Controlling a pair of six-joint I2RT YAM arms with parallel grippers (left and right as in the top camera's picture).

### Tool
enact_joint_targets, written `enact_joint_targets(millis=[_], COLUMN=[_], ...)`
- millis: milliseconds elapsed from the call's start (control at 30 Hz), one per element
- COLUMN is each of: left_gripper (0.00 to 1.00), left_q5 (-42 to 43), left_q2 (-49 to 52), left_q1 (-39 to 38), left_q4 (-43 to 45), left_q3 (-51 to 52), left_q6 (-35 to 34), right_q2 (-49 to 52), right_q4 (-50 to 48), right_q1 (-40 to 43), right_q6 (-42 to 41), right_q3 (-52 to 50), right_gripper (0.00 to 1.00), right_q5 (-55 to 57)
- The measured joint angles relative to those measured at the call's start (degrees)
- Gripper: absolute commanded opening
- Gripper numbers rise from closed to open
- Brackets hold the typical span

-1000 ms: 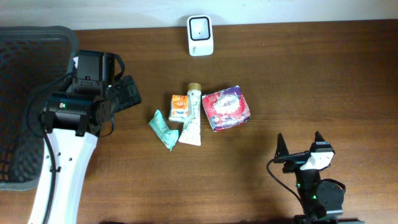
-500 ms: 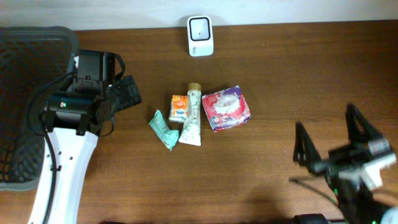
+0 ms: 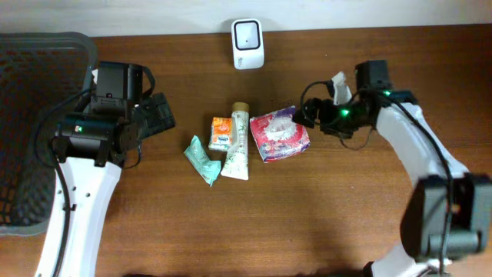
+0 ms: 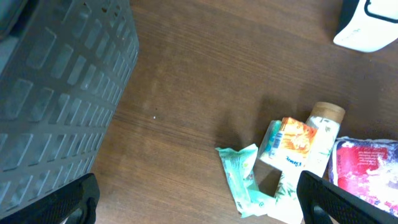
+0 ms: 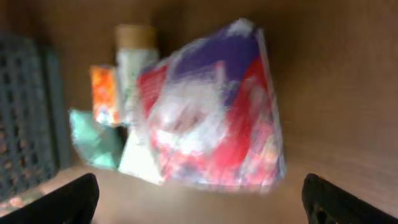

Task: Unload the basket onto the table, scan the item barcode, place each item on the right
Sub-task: 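Move the right gripper to the red-purple box and grasp it, then lift the red-purple box and hold it over the scanner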

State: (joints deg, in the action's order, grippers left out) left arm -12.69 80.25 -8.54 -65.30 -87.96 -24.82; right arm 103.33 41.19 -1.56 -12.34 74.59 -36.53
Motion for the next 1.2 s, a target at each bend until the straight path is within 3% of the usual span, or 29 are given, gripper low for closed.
enact_joint_targets(millis=[100,133,200,233,267,300,333,500,600,633,700,733,800,833,900,933,1033,1100,1200], left_gripper=[0.99,0.99,0.99,0.99,0.99,0.99,0.99,0.99,0.99,0.99,0.99,0.99,0.99,0.99,0.99,0.99,0.99,0.99,0.99], left_q5=[-0.02,-0.02,0.0,0.0,0.0,-0.02,-0.02,-0.02,0.0,-0.02,-0.02,-0.02,0.0,0.0,0.0,0.0,-0.02,-0.02,-0.02], left_q2=[0.0,0.0,0.0,0.0,0.0,0.0,0.0,0.0,0.0,0.0,0.0,0.0,0.0,0.0,0.0,0.0,0.0,0.0,0.0], left_q1=[0.0,-0.02,-0.02,0.0,0.0,-0.02,-0.02,-0.02,0.0,0.0,-0.02,-0.02,-0.02,-0.02,-0.02,-0.02,0.0,0.0,-0.02], left_q4=[-0.07,-0.04,-0.07,-0.07,-0.07,-0.09,-0.07,-0.07,-0.04,-0.04,-0.04,-0.04,-0.09,-0.07,-0.07,-0.07,-0.04,-0.07,-0.07], left_q3=[0.0,0.0,0.0,0.0,0.0,0.0,0.0,0.0,0.0,0.0,0.0,0.0,0.0,0.0,0.0,0.0,0.0,0.0,0.0], left_q6=[0.0,0.0,0.0,0.0,0.0,0.0,0.0,0.0,0.0,0.0,0.0,0.0,0.0,0.0,0.0,0.0,0.0,0.0,0.0], right_q2=[6.29,6.6,8.04,9.46,12.31,14.21,15.93,15.37,4.04,-2.19,-3.76,-2.54,3.37,5.29,5.27,5.27,5.49,5.49,5.49], right_q4=[-4.31,-4.42,-4.17,-4.11,-3.98,-4.04,-4.13,-0.04,12.85,15.32,20.17,20.22,20.28,20.13,18.73,18.38,16.92,16.76,17.86], right_q1=[0.0,0.0,0.0,0.02,0.0,-0.28,-0.85,-3.67,-5.22,-7.54,-12.28,-12.94,-13.18,-13.22,-14.75,-17.14,-25.51,-28.65,-24.41], right_q6=[-1.01,-0.96,2.1,5.57,7.21,8.09,8.72,9.51,3.93,0.22,-8.31,-9.35,-10.99,-10.67,-8.7,-7.15,-5.22,-4.76,-4.52], right_q3=[0.07,0.07,0.11,0.13,0.15,0.24,0.24,1.18,9.75,12.09,12.39,11.06,7.8,7.23,7.37,7.8,18.34,23.17,24.96], right_gripper=[0.87,0.8,0.81,0.6,0.55,0.42,0.04,0.04,0.04,0.04,0.04,0.05,0.22,0.81,0.83,0.9,1.0,0.99,0.99], right_q5=[-0.76,-0.02,0.66,-3.21,-5.44,-7.17,-8.02,-9.16,14.91,28.37,50.75,55.39,60.37,60.33,55.56,51.89,37.86,31.93,31.93])
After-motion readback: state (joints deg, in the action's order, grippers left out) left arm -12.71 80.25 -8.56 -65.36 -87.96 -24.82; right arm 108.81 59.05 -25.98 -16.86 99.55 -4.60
